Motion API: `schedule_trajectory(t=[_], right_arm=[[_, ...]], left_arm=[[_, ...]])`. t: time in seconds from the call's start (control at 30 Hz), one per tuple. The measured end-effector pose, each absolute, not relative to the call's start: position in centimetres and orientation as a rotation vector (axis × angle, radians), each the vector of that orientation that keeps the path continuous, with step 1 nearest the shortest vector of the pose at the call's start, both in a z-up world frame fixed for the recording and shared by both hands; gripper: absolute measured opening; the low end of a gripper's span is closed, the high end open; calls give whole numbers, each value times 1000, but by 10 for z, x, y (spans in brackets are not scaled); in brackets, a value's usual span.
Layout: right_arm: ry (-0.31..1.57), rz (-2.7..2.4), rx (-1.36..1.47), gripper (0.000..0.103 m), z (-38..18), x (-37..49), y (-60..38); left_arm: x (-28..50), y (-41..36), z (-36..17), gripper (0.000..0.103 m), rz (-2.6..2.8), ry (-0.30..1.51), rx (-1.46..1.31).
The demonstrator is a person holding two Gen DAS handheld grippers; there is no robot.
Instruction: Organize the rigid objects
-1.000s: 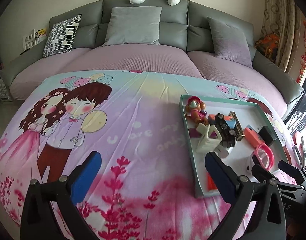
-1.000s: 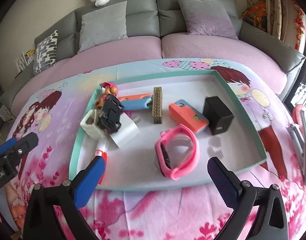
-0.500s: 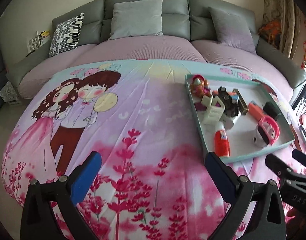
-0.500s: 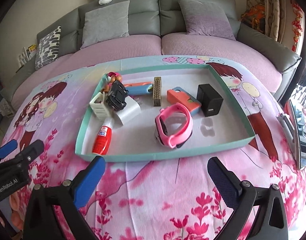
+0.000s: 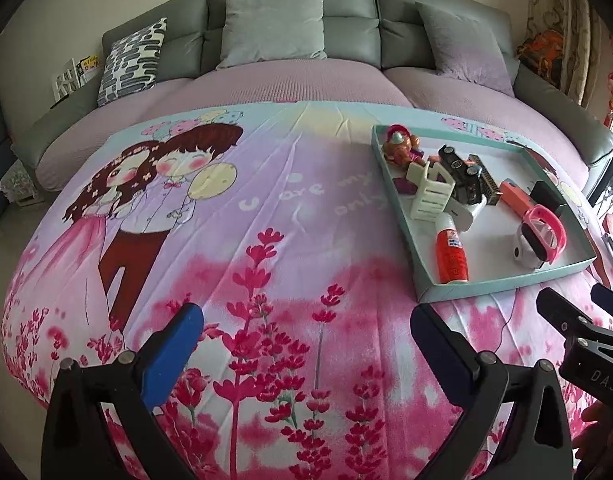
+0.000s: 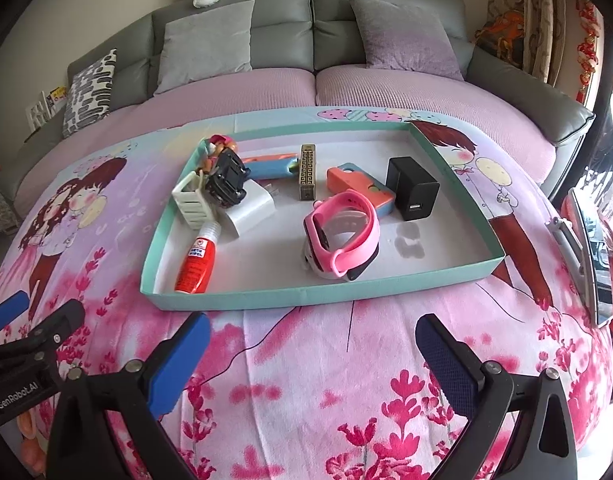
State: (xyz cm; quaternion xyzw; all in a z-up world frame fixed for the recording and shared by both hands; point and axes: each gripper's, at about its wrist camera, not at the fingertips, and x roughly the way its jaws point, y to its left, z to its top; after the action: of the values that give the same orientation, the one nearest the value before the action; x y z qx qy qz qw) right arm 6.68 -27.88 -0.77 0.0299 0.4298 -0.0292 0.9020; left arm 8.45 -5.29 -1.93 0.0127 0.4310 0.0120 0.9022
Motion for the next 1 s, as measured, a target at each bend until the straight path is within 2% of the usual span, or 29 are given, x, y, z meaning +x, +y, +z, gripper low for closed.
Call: schedule_trajectory(t=[1.0], right_arm=[[887, -54, 58, 103, -13, 66, -278]], left_arm=[[77, -63, -24, 103, 53, 870, 86]])
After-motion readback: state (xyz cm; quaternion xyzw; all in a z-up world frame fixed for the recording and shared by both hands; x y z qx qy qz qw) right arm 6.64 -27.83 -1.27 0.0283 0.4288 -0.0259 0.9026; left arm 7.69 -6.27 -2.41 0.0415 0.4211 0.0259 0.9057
